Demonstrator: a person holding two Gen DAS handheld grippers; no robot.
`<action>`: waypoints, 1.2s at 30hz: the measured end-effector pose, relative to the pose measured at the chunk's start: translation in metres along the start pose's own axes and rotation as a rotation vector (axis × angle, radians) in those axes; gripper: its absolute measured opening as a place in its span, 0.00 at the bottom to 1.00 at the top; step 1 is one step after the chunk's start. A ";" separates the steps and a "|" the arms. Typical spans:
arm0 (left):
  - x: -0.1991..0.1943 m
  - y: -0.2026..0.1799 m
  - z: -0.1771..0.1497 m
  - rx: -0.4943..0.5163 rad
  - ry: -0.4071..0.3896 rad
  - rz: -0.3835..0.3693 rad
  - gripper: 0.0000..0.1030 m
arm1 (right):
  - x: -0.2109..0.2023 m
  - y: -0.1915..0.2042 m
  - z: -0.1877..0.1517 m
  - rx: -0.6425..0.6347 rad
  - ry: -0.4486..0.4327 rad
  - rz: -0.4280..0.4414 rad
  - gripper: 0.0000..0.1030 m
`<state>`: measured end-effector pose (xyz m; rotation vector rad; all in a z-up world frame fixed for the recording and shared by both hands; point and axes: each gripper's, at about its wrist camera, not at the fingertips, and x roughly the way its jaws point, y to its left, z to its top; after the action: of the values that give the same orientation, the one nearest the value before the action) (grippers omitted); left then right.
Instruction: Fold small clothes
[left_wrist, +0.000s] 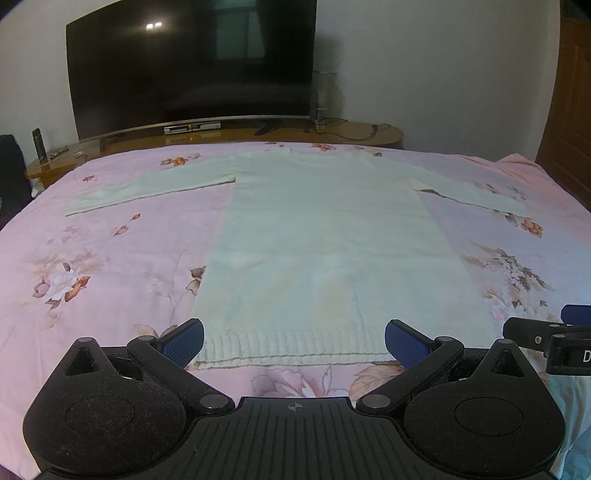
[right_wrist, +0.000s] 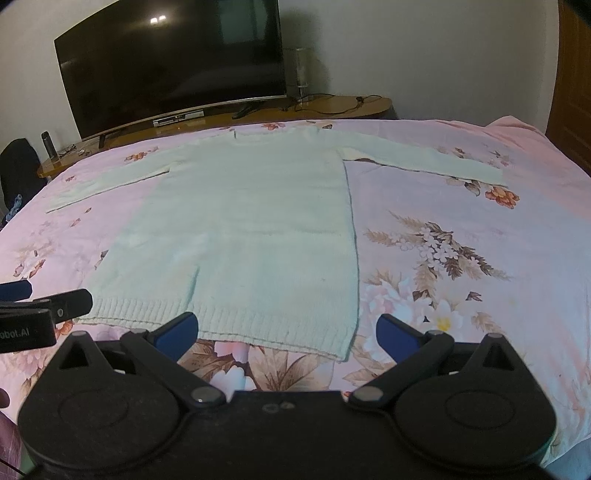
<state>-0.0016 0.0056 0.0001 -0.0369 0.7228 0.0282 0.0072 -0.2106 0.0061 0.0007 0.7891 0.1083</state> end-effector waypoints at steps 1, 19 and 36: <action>0.000 0.000 0.000 0.000 0.000 0.002 1.00 | 0.000 0.000 0.000 0.000 0.000 0.001 1.00; -0.002 0.001 -0.001 -0.001 0.006 0.012 1.00 | 0.000 0.001 -0.001 -0.001 0.001 0.006 1.00; 0.000 0.002 -0.001 -0.004 0.009 0.010 1.00 | 0.001 0.004 0.001 -0.011 0.003 0.006 1.00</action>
<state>-0.0028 0.0077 -0.0009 -0.0377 0.7318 0.0392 0.0079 -0.2061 0.0064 -0.0070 0.7913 0.1187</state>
